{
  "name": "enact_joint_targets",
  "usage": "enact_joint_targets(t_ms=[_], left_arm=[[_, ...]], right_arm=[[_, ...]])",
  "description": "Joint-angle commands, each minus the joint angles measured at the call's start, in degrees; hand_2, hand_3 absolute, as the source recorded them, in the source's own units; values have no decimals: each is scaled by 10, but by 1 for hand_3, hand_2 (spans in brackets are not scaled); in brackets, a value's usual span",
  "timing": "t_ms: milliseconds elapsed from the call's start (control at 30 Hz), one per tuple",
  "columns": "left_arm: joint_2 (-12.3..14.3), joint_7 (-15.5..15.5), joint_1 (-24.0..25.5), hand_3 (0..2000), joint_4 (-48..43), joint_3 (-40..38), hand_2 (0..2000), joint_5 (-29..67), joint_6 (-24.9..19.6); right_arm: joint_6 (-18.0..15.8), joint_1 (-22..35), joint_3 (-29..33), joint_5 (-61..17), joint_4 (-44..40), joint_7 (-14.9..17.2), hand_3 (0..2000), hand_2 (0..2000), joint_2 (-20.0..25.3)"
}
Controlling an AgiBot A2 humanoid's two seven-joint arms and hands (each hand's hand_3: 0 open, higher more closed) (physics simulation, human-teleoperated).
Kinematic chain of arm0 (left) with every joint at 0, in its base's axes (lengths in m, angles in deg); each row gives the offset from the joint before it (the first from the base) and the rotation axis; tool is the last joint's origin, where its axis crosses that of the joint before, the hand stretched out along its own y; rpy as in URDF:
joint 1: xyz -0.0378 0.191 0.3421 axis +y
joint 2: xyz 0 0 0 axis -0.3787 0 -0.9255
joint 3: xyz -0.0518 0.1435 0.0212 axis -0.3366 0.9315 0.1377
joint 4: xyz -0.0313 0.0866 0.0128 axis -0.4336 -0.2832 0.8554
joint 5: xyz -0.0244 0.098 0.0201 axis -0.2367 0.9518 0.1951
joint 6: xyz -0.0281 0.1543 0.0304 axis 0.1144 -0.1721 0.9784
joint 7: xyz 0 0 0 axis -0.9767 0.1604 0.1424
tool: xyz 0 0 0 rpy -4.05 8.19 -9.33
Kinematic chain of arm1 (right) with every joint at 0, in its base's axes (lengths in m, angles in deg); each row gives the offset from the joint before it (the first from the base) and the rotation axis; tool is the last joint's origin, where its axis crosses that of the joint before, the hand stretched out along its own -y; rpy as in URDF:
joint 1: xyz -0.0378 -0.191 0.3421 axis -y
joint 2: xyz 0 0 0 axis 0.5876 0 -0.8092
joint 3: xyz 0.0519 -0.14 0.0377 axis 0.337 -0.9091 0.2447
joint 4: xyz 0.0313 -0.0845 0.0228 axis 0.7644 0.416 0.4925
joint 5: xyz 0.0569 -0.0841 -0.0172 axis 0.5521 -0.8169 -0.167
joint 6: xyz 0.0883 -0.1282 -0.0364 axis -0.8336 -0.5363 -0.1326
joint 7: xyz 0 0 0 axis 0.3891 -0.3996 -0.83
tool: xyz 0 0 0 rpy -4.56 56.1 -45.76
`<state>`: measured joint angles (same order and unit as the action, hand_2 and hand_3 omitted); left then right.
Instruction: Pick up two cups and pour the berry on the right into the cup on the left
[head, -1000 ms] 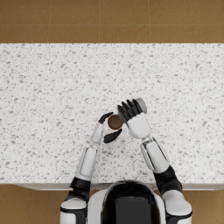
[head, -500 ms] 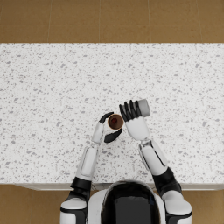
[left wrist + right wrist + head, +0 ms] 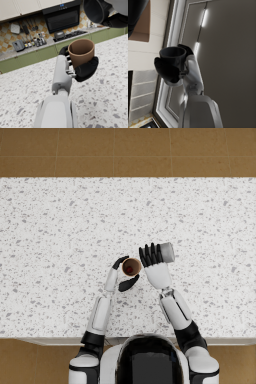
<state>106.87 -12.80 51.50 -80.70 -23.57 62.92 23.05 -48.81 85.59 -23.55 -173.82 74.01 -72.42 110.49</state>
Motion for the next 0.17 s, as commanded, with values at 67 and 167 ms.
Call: enact_joint_targets(t_ms=[67,167], left_arm=[[0,0,0,1280,0,0,2000,0,0],[0,0,0,1280,0,0,2000,0,0]], right_arm=[[0,0,0,0,0,0,1280,2000,0],[0,0,0,0,0,0,1280,2000,0]])
